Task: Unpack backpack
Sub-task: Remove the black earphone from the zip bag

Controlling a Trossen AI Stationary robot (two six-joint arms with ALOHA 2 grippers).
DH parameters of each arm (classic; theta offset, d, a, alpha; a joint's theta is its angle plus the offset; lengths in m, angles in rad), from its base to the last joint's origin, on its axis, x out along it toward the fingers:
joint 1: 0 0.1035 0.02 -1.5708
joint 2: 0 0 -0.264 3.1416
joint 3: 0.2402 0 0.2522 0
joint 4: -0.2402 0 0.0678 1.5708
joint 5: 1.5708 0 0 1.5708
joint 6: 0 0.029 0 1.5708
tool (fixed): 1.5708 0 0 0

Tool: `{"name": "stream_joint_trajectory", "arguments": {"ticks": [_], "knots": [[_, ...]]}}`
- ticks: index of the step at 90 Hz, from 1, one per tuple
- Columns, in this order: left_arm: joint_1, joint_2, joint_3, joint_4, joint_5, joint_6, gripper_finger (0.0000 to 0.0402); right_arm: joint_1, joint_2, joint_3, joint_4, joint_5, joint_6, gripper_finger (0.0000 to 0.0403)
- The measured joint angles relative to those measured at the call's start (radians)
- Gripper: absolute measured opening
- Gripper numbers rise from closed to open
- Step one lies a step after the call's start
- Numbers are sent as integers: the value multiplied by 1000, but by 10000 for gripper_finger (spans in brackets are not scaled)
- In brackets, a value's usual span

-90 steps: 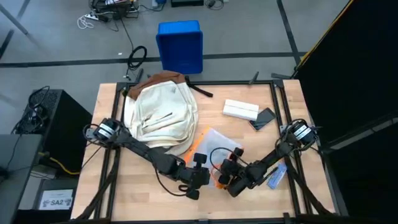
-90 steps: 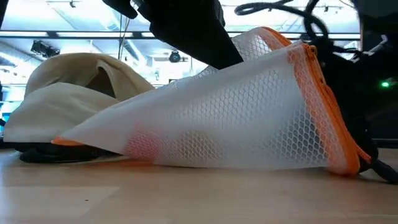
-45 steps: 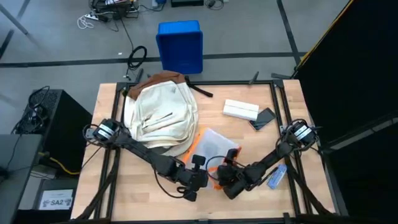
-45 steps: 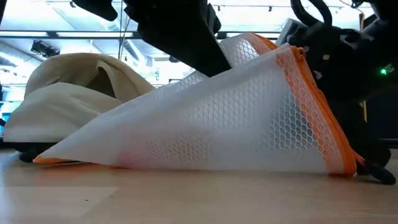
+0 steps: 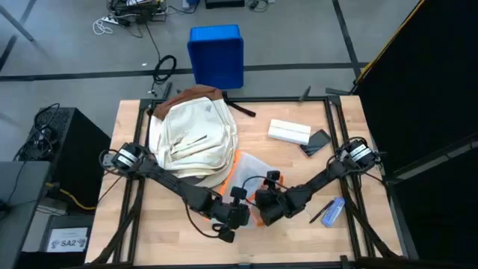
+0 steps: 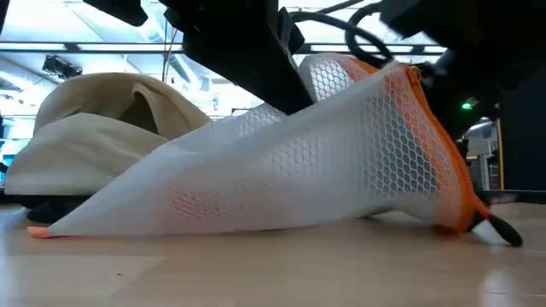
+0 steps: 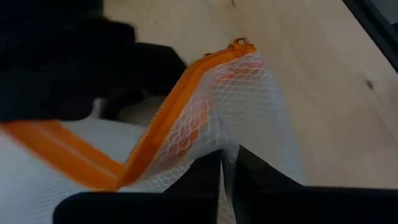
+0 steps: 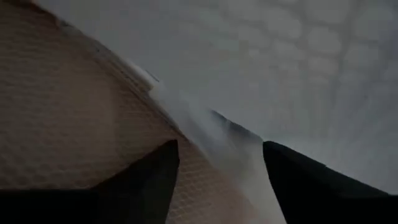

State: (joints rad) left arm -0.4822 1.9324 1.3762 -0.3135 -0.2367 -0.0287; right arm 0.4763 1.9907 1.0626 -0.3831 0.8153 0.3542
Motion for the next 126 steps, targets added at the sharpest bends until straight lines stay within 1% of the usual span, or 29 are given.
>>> {"name": "stream_joint_trajectory", "arguments": {"ticks": [5,11,17,26,31,37,46,54,64,76,91,99,108,118,126], "knots": [[-3,0,0,0,1,4,0,-19,0,0,2,-10,-3,187],[-7,0,0,0,3,16,0,-40,0,0,5,-22,-12,152],[-11,0,0,0,4,22,0,-60,1,0,10,-38,-24,109],[-11,0,0,-3,11,21,0,-83,1,-1,17,-64,-46,32],[-11,0,0,-6,13,21,0,-85,2,-1,17,-63,-46,11],[-11,0,0,-12,12,21,0,-81,-7,-2,12,-55,-41,6],[-12,0,0,-21,5,20,0,-44,-30,-4,-4,-15,-8,1],[-12,0,0,-22,-3,20,0,12,-62,-12,-70,6,20,0],[-12,0,0,-22,-18,19,0,93,-113,-7,-133,10,132,0],[-12,0,0,-22,-25,17,0,175,-147,-7,-212,-10,262,0],[-9,0,0,-22,-47,17,0,263,-196,-6,-264,-31,378,0],[-5,0,0,-22,-47,17,0,300,-232,-5,-289,-9,424,0],[-4,0,0,-21,-51,17,0,325,-270,-5,-323,2,475,0],[-3,0,0,-22,-53,17,0,323,-293,-4,-317,-70,528,0],[-3,0,0,-22,-53,16,0,303,-290,-4,-307,-85,574,0]]}}
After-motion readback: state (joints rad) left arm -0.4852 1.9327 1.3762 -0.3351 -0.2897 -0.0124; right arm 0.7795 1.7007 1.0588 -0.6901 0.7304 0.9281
